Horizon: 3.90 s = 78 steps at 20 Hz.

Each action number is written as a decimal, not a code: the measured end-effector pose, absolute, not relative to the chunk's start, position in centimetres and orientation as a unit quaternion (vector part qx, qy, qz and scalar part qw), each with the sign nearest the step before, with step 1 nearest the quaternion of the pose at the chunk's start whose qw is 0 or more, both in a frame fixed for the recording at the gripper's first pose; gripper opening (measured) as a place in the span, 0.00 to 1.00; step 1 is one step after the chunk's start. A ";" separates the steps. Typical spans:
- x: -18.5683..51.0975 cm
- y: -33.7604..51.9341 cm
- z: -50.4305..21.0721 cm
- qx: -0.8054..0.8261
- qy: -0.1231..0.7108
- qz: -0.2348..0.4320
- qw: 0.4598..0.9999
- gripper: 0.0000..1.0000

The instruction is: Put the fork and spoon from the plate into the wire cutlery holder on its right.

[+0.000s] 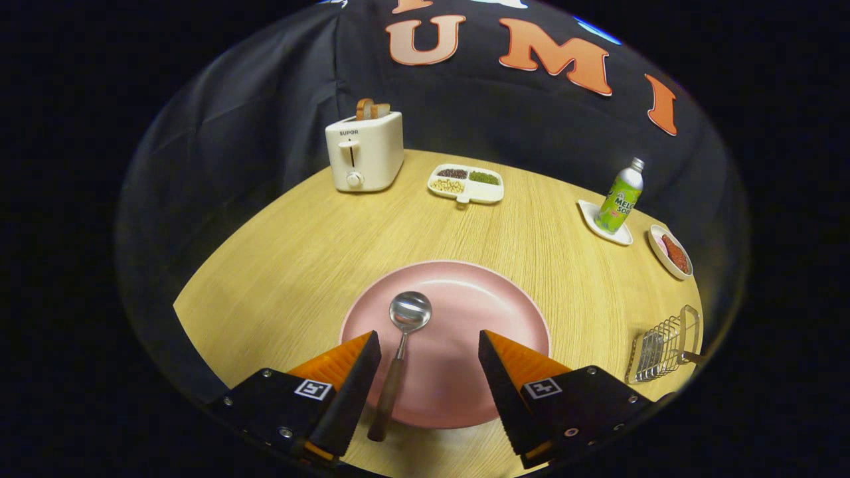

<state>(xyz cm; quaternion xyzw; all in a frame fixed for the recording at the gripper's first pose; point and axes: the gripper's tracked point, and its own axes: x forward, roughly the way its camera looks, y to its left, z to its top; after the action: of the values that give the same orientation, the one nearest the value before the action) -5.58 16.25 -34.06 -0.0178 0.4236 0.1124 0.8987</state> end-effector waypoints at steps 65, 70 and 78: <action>-11.4 -15.8 -29.4 0.014 0.586 -0.115 0.802 0.06; -10.9 -15.6 -30.4 -0.001 0.604 -0.095 0.791 0.09; -7.2 -16.2 -28.7 -0.002 0.535 -0.094 0.839 0.10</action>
<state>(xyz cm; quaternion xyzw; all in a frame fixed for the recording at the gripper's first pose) -7.21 -16.18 -28.73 -0.0019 0.5353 -0.0939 0.8394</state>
